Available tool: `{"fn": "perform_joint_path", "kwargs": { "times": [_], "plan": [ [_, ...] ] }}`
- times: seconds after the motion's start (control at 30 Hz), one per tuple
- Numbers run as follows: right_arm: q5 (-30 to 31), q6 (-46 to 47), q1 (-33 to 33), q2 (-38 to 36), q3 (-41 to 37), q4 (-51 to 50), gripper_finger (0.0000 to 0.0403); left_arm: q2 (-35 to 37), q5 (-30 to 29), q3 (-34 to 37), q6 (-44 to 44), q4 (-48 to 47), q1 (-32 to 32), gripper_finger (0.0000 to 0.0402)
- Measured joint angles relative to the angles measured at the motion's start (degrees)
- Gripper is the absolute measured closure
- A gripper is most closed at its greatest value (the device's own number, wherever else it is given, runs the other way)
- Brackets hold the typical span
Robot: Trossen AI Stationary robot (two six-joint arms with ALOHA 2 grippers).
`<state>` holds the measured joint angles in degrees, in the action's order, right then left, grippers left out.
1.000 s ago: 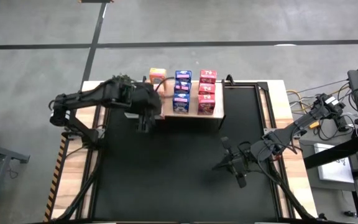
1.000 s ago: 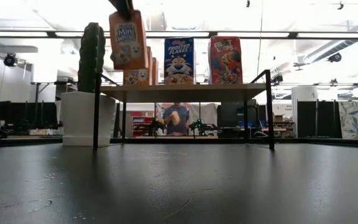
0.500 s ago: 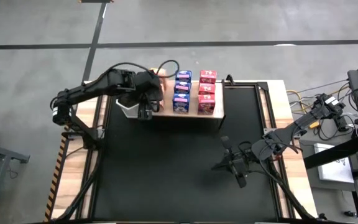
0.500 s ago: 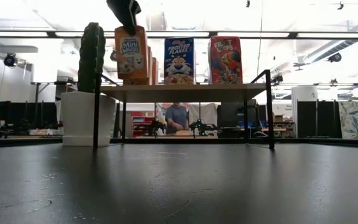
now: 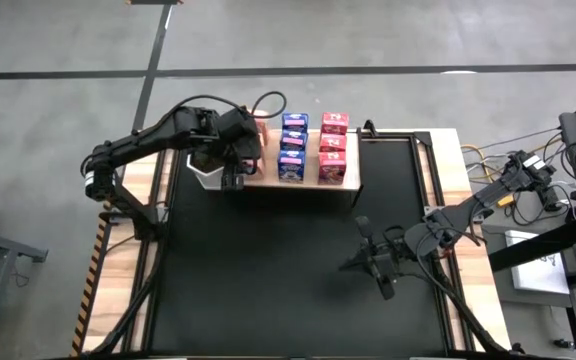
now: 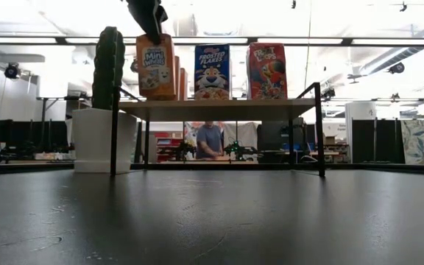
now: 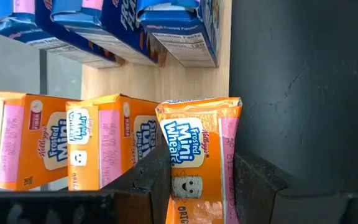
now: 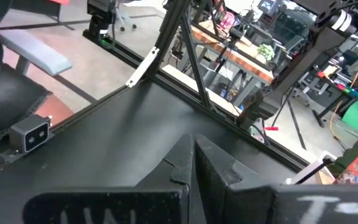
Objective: Stack cereal on shelf
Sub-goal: Put the orange cereal box on the shelf aligned with the other orange cereal boxes
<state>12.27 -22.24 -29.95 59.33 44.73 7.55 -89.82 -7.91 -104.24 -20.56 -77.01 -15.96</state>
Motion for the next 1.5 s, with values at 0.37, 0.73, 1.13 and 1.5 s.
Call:
{"fn": "perform_joint_path", "kwargs": {
  "times": [0.37, 0.73, 1.13, 1.5],
  "plan": [
    [-0.02, 0.11, 0.00, 0.00, 0.00, -0.02, 0.0394, 0.00, 0.07, 0.14, -0.17, 0.98, -0.44, 0.0280],
    [-0.02, 0.14, 0.00, 0.00, 0.00, -0.02, 0.0394, 0.00, 0.06, 2.23, -0.12, 2.17, -0.65, 0.0280],
    [-0.02, 0.14, 0.00, 0.00, 0.00, -0.04, 0.0394, 0.07, 0.04, 3.72, -1.01, 3.53, -0.81, 0.0280],
    [-0.02, 0.16, 0.00, 0.00, 0.00, -0.05, 0.0394, 0.00, -0.08, 3.66, -0.94, 3.56, -1.03, 0.0244]
  ]
}}
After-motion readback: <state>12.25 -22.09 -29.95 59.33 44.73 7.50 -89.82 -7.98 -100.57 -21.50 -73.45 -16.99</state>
